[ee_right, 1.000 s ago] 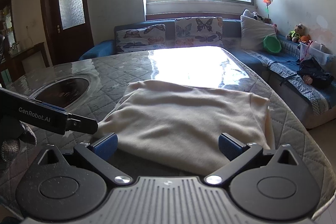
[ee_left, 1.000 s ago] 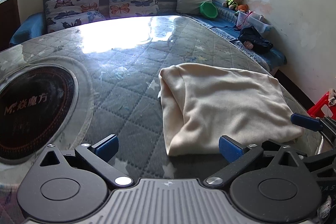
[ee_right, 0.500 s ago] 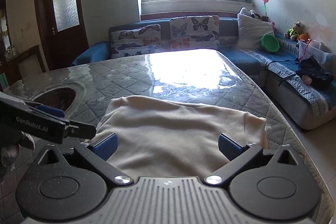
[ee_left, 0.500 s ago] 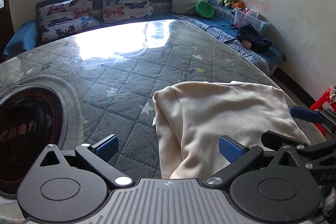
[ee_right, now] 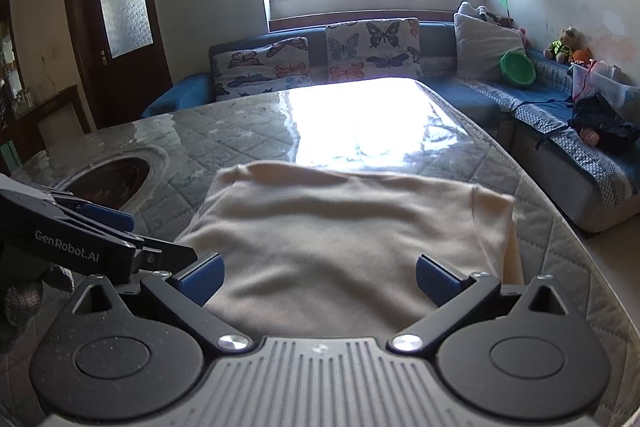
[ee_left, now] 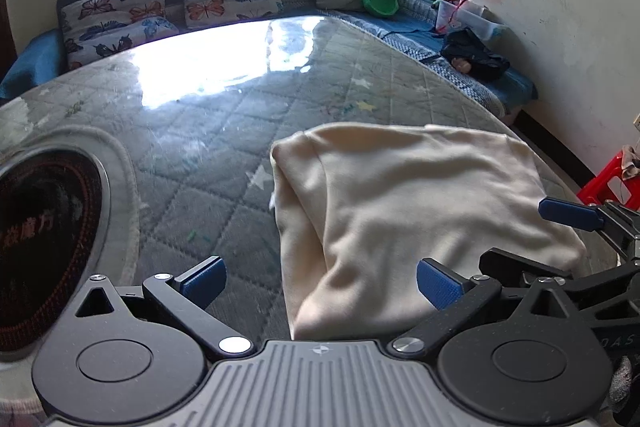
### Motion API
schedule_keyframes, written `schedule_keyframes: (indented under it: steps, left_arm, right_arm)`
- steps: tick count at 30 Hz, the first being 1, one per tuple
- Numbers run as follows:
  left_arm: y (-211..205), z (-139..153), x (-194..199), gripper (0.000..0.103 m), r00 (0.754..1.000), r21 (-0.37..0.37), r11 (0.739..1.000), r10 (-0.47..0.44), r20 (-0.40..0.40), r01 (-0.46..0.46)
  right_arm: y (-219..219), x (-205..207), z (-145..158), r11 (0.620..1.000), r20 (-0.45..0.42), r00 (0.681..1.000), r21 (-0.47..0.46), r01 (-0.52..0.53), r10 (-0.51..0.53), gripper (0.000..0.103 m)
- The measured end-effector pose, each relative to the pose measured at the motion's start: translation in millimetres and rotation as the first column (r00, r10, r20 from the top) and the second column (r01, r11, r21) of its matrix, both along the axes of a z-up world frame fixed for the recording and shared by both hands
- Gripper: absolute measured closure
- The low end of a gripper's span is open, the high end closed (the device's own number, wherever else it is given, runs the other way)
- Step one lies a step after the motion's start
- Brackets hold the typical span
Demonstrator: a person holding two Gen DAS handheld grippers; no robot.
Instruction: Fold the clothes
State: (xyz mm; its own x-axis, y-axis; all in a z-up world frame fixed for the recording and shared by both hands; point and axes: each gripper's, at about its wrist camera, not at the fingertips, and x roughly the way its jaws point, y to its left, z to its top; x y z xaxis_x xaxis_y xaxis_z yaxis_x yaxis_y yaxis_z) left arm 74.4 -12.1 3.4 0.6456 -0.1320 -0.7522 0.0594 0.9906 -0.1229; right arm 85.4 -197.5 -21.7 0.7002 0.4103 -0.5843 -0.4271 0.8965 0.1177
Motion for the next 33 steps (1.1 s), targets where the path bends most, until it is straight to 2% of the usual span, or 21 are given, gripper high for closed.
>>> schedule_keyframes:
  steps: [5,7,9,12,15,18,23,24,25,27,28,29,30,31,33]
  left_arm:
    - [1,-2,1,0.000,1.000,0.006,1.000,0.000,-0.001,0.000]
    - [4,0,4,0.003,1.000,-0.002,1.000,0.004,0.006,-0.004]
    - [7,3,10,0.009,1.000,-0.003,1.000,0.005,0.023,-0.004]
    - [10,9,23,0.018,0.999,-0.006,1.000,-0.002,0.052,0.002]
    - [13,14,42,0.019,0.996,0.002,1.000,-0.011,0.092,0.011]
    - [16,13,67,0.019,0.995,0.013,1.000,-0.009,0.097,0.008]
    - [14,4,90,0.020,0.993,0.017,0.997,-0.076,0.085,0.075]
    - [13,1,94,0.025,0.993,0.022,0.996,-0.089,0.083,0.087]
    - [12,-1,96,0.040,0.993,0.026,0.995,-0.093,0.077,0.091]
    - [13,-4,100,0.060,0.990,0.003,0.992,-0.123,0.070,0.123]
    - [14,-5,101,0.071,0.989,-0.005,0.991,-0.132,0.071,0.133]
    - [15,-6,103,0.076,0.987,-0.011,0.989,-0.144,0.073,0.145]
    - [15,-6,102,0.083,0.986,-0.020,0.989,-0.148,0.079,0.150]
    - [15,-5,101,0.087,0.985,-0.023,0.988,-0.147,0.087,0.150]
    - [14,-2,99,0.090,0.983,-0.026,0.988,-0.149,0.105,0.153]
  right_arm:
    - [-1,3,0,1.000,0.003,1.000,-0.013,0.010,-0.010,0.000]
    - [-2,11,2,1.000,0.007,1.000,-0.016,0.014,-0.014,0.003]
    - [-3,21,4,0.999,0.012,1.000,-0.023,0.027,-0.026,0.011]
    - [-7,44,7,0.998,0.018,0.998,-0.032,0.053,-0.053,0.011]
    - [-12,68,10,0.996,0.020,0.997,-0.047,0.076,-0.076,0.013]
    - [-16,102,9,0.991,-0.006,0.994,-0.079,0.104,-0.105,0.015]
    - [-28,135,-6,0.988,-0.100,0.986,-0.096,0.123,-0.133,0.028]
    - [-30,138,-9,0.989,-0.118,0.985,-0.092,0.117,-0.127,0.032]
    - [-33,138,-12,0.992,-0.127,0.986,-0.079,0.101,-0.111,0.041]
    - [-32,136,-11,0.994,-0.124,0.988,-0.066,0.089,-0.097,0.047]
    - [-32,135,-10,0.994,-0.123,0.988,-0.064,0.086,-0.093,0.057]
    - [-31,133,-9,0.994,-0.119,0.989,-0.065,0.084,-0.091,0.063]
    - [-31,133,-7,0.994,-0.113,0.989,-0.071,0.083,-0.091,0.075]
    - [-30,134,-5,0.994,-0.112,0.990,-0.069,0.083,-0.091,0.084]
    - [-31,133,0,0.994,-0.094,0.991,-0.065,0.090,-0.096,0.091]
